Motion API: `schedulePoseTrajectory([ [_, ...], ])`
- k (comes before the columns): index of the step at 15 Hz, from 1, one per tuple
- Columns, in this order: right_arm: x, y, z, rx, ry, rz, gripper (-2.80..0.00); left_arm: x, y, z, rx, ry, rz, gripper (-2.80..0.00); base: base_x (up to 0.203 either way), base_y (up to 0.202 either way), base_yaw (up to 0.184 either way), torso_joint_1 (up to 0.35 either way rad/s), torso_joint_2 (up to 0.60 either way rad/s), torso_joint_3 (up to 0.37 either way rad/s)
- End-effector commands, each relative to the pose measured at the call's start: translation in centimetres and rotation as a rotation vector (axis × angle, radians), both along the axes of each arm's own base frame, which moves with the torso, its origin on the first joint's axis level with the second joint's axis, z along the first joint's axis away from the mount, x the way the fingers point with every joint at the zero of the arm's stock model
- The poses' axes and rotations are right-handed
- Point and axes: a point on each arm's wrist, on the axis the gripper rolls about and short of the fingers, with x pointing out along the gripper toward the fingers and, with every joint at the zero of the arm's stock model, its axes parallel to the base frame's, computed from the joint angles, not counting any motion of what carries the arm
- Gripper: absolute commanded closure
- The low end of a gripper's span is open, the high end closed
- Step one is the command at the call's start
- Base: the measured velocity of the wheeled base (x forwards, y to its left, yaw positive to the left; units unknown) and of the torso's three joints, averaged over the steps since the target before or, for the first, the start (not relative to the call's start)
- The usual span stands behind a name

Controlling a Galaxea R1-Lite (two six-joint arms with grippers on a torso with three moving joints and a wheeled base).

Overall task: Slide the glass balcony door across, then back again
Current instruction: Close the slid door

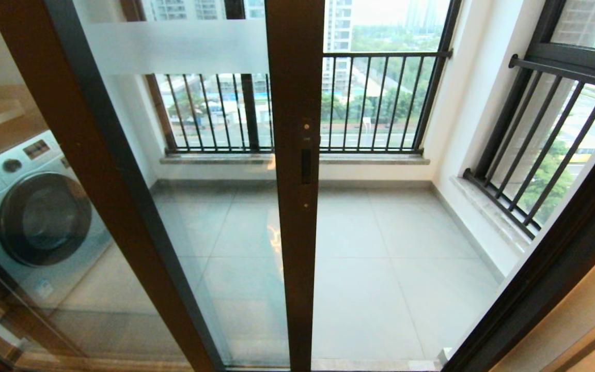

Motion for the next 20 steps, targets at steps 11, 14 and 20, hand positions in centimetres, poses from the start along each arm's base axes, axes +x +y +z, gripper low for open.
schedulePoseTrajectory([
  [11,0.0,0.0,0.0,-0.001,-0.001,0.000,0.00,0.0,-1.9,-14.6,0.148,0.102,0.002,0.00,0.000,0.000,0.000,0.000,0.00,0.000],
  [14,0.0,0.0,0.0,-0.001,-0.001,0.000,0.00,2.5,-2.1,-19.9,0.243,0.181,-0.137,0.00,0.000,0.000,0.000,0.000,0.00,0.000],
  [20,0.0,0.0,0.0,-0.001,-0.001,0.002,0.00,2.4,-2.1,-19.1,0.085,0.117,-0.119,0.00,0.000,0.000,0.000,0.000,0.00,0.000],
])
